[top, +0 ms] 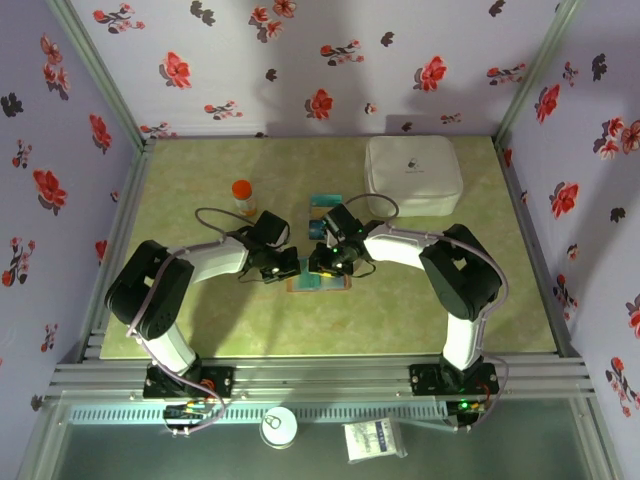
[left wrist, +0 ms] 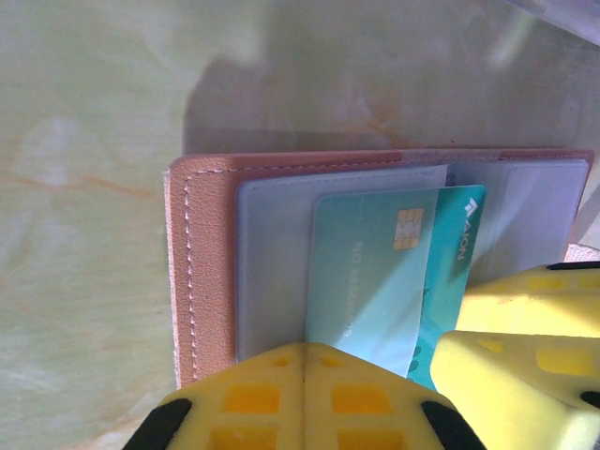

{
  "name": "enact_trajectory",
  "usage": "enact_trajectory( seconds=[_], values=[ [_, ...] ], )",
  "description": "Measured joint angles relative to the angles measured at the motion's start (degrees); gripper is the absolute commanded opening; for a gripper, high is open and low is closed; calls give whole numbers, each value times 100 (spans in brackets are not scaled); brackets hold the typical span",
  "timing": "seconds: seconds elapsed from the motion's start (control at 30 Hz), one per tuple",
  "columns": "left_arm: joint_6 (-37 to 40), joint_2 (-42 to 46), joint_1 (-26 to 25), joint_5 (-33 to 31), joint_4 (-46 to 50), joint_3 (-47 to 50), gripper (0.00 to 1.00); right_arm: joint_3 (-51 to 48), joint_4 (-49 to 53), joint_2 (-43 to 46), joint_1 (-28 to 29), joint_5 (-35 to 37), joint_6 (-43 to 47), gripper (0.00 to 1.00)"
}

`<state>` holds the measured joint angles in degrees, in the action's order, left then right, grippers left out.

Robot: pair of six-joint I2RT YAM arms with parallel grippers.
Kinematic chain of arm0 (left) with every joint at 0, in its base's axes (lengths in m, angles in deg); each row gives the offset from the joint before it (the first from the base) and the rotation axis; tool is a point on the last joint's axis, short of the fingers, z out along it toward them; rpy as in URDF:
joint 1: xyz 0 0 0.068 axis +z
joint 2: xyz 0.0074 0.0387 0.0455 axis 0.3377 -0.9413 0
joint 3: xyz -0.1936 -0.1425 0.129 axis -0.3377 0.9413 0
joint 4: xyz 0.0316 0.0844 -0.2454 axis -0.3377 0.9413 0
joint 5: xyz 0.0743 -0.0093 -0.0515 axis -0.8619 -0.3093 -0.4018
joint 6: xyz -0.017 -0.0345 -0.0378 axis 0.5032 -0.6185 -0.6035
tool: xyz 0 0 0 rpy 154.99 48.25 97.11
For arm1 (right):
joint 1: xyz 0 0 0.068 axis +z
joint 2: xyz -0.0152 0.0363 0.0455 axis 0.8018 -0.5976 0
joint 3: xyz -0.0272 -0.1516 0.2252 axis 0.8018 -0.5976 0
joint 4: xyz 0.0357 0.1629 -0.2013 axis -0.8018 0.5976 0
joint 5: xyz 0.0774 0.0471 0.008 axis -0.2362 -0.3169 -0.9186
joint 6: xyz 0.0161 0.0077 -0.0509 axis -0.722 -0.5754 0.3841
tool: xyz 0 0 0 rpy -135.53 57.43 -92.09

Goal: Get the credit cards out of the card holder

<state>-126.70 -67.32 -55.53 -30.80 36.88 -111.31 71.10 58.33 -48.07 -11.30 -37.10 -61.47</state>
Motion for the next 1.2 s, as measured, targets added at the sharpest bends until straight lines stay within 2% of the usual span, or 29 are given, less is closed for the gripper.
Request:
enact_trajectory(
  seconds=[0.67, 0.87, 1.2],
  values=[
    [0, 0, 0, -2, 20, -7, 1, -667, -1058, 166, -151, -407, -348, 16],
    [0, 0, 0, -33, 39, -7, 1, -741, -1209, 173, -199, -511, -398, 10],
    [0, 0, 0, -42, 50, -7, 1, -831, -981, 551, -275, -424, -317, 8]
  ],
)
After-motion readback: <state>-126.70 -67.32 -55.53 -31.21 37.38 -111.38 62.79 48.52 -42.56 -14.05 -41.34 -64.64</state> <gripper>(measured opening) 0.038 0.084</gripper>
